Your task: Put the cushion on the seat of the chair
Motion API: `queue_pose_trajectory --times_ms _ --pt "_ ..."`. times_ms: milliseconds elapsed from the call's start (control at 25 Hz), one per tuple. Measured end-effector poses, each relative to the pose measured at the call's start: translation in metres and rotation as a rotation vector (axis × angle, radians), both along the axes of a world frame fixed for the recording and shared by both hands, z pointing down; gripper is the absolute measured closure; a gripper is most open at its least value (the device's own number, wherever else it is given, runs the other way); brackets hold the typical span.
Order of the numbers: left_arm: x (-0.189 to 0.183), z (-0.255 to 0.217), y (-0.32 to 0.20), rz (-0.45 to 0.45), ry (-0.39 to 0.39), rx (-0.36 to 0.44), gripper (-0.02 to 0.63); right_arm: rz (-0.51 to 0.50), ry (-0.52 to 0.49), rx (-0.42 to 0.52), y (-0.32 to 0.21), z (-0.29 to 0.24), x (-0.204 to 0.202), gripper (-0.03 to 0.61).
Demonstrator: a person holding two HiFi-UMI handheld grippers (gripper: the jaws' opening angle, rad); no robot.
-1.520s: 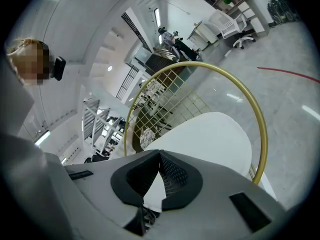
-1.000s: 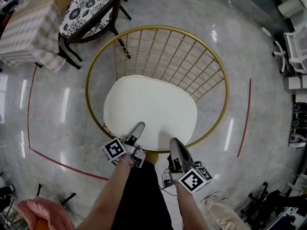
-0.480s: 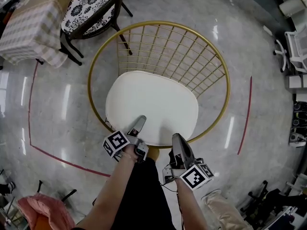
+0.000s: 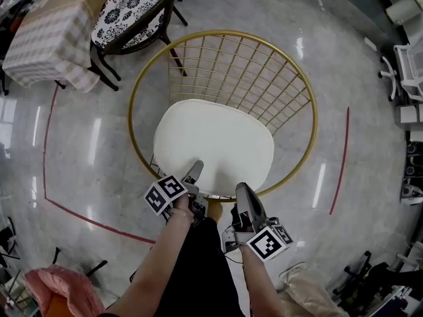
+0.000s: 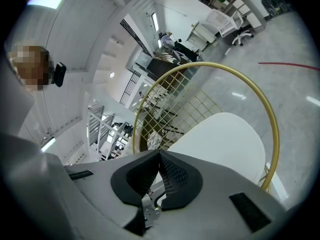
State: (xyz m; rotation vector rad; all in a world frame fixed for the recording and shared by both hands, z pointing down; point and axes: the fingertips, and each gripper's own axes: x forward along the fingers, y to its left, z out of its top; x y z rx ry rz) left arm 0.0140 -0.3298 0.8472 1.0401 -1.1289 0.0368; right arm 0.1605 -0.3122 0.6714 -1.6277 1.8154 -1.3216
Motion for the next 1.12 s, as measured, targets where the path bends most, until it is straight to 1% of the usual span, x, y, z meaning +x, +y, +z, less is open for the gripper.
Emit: queue_pose_trajectory --times_ms 160,280,520,680,840,880,920,960,1000,1120 --pt "0.0 -0.004 0.008 -0.001 0.048 0.01 0.107 0.006 0.001 -0.01 0.008 0.003 0.002 0.591" --pt "0.002 -0.012 0.013 0.014 0.069 0.035 0.107 0.015 -0.003 -0.013 0.012 0.002 0.002 0.591" --pt "0.004 -0.029 0.018 0.068 0.05 0.099 0.106 0.019 -0.01 -0.005 0.014 -0.002 0.002 0.591" --pt "0.001 -0.038 0.026 0.109 0.029 0.105 0.114 0.021 -0.014 0.001 0.013 -0.006 0.003 0.591" --pt "-0.001 -0.052 0.029 0.133 0.026 0.119 0.123 0.026 -0.016 0.007 0.013 -0.016 0.002 0.591" --pt "-0.002 -0.055 0.028 0.137 0.02 0.13 0.132 0.024 -0.015 0.01 0.013 -0.019 0.001 0.591" --pt "-0.004 -0.059 0.026 0.142 0.01 0.144 0.167 0.021 -0.014 0.014 0.013 -0.021 0.0 0.591" --pt "-0.005 -0.064 0.024 0.147 -0.001 0.162 0.223 0.019 -0.014 0.017 0.013 -0.024 -0.001 0.591" --pt "-0.005 -0.07 0.022 0.155 -0.008 0.182 0.252 0.021 -0.014 0.017 0.013 -0.027 -0.001 0.591" --pt "0.001 -0.088 0.017 0.2 -0.007 0.242 0.306 0.033 -0.015 0.01 0.013 -0.034 0.0 0.591"
